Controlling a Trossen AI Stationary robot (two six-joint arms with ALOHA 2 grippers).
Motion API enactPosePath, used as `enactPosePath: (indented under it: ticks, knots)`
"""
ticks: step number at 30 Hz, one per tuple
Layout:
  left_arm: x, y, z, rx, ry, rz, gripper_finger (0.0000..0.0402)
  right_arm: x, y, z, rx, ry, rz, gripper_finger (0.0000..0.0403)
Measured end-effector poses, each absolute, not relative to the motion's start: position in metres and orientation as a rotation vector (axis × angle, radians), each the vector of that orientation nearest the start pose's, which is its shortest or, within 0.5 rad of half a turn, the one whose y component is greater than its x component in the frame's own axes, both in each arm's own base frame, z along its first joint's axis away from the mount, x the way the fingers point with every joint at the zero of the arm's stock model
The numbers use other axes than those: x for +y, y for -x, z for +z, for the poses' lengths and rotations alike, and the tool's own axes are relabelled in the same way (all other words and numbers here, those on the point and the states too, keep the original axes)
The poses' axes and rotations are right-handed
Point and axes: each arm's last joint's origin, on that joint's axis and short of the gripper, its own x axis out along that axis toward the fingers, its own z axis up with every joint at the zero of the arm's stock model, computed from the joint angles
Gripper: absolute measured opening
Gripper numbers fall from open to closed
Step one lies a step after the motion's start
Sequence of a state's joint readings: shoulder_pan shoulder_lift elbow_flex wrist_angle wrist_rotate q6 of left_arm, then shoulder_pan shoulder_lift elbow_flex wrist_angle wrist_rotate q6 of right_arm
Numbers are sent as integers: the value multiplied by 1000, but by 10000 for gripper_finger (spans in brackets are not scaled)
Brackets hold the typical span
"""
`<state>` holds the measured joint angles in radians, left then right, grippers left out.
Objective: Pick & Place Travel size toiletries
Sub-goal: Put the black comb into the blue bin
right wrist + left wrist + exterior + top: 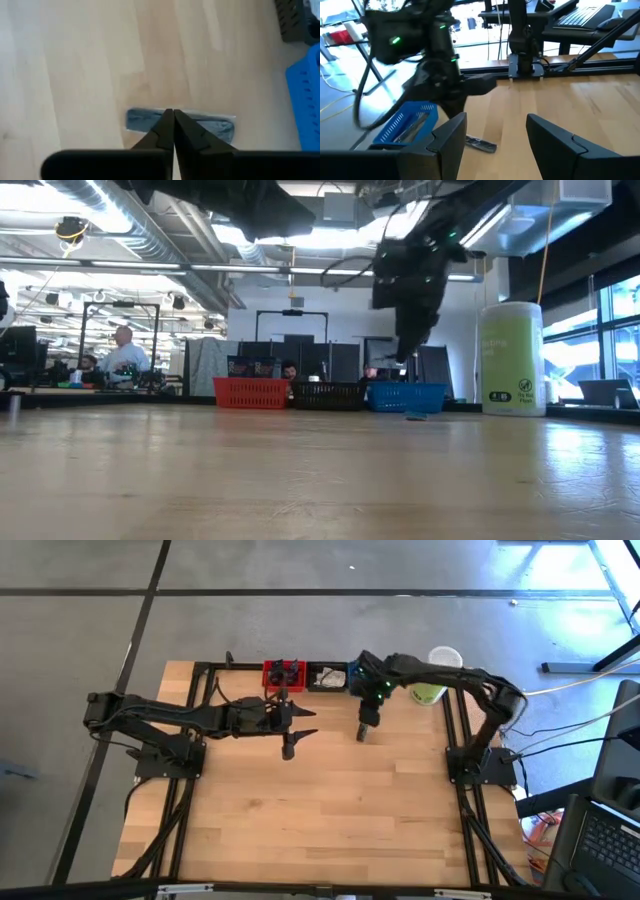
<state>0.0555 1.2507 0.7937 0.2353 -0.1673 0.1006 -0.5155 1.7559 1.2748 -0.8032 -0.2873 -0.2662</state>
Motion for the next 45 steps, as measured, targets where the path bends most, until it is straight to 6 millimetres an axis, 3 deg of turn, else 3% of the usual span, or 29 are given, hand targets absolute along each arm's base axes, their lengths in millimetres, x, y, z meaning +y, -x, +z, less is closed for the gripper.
enactPosePath:
  ticks: [6, 12, 18, 25, 35, 45]
  knots:
    - [20, -277, 281, 214, -152, 207, 205, -124, -285, 214, 1066, -164, -181, 26]
    - [20, -277, 282, 197, -145, 209, 205, -111, -283, 212, 956, -148, -261, 28]
    - [20, -277, 284, 181, -118, 212, 205, -111, -285, 210, 953, -159, -272, 25]
    - [20, -278, 284, 176, -75, 212, 205, -112, -284, 207, 1014, -27, -447, 6]
    - [20, -277, 283, 185, -75, 211, 205, -121, -295, 198, 958, -45, -415, 2]
    - [20, -277, 281, 203, -66, 210, 205, -133, -285, 188, 962, -92, -358, 1]
